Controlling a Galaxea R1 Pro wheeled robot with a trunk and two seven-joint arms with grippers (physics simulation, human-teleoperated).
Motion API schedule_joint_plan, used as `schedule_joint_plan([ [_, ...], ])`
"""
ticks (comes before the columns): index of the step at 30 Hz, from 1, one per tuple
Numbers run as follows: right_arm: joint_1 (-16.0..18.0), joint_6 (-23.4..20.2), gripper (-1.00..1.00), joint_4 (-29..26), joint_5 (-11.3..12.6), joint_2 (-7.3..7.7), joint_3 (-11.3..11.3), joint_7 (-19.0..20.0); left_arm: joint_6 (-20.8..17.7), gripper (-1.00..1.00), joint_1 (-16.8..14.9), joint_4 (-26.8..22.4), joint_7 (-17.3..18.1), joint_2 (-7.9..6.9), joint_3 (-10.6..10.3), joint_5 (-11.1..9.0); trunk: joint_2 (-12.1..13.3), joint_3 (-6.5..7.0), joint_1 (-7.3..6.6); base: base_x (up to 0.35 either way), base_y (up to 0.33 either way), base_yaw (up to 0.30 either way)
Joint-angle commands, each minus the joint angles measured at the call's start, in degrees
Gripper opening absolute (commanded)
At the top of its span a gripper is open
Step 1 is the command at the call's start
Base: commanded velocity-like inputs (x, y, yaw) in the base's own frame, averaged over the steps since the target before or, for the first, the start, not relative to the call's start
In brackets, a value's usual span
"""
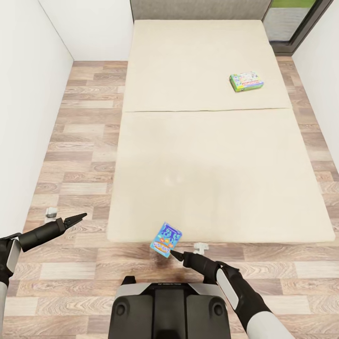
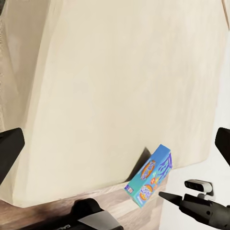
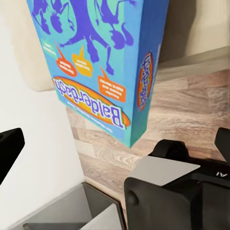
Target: Put all the toys in the child's room - the three board games (two on the bed and one on the table), the two jigsaw puzzles on the table, and the tennis ball on the table - inside the toy box on the table in the child's room.
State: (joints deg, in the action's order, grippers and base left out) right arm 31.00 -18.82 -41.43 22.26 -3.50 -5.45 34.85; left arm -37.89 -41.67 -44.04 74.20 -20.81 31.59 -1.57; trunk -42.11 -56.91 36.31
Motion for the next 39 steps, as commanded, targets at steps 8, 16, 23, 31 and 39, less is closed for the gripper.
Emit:
schedule_joint_plan([
  [8, 0.2, -0.1, 1.00, 0.6, 0.6, 0.01, -0.1, 0.0, -0.6, 1.00, 0.0, 0.0, 0.2, 0.10, 0.0, -0.1, -1.7, -0.76, 0.90, 0.000, 0.000, 0.000],
  [16, 0.2, 0.0, 1.00, 0.7, 0.6, 0.01, -0.3, 0.0, -0.7, 1.00, 0.0, 0.0, 0.2, 0.09, 0.0, -0.1, -3.3, -1.47, 1.77, 0.000, 0.000, 0.000],
  [23, 0.2, 0.0, 1.00, 0.7, 0.6, -0.14, -0.3, 0.0, -0.7, 1.00, 0.0, 0.0, 0.2, 0.06, 0.0, -0.1, -3.3, -1.47, 1.77, 0.000, 0.000, 0.000],
  [31, 0.2, 0.0, 1.00, 0.7, 0.5, -0.18, -0.3, 0.0, -0.7, 1.00, 0.0, 0.0, 0.2, 0.00, 0.0, -0.1, -3.3, -1.47, 1.77, 0.000, 0.003, 0.000],
  [39, 0.2, 1.0, 1.00, 0.7, 0.5, -0.25, -0.4, 0.0, -0.7, 1.00, 0.0, 0.0, 0.2, -0.01, 0.0, -0.1, -3.3, -1.47, 1.77, 0.000, 0.131, 0.000],
])
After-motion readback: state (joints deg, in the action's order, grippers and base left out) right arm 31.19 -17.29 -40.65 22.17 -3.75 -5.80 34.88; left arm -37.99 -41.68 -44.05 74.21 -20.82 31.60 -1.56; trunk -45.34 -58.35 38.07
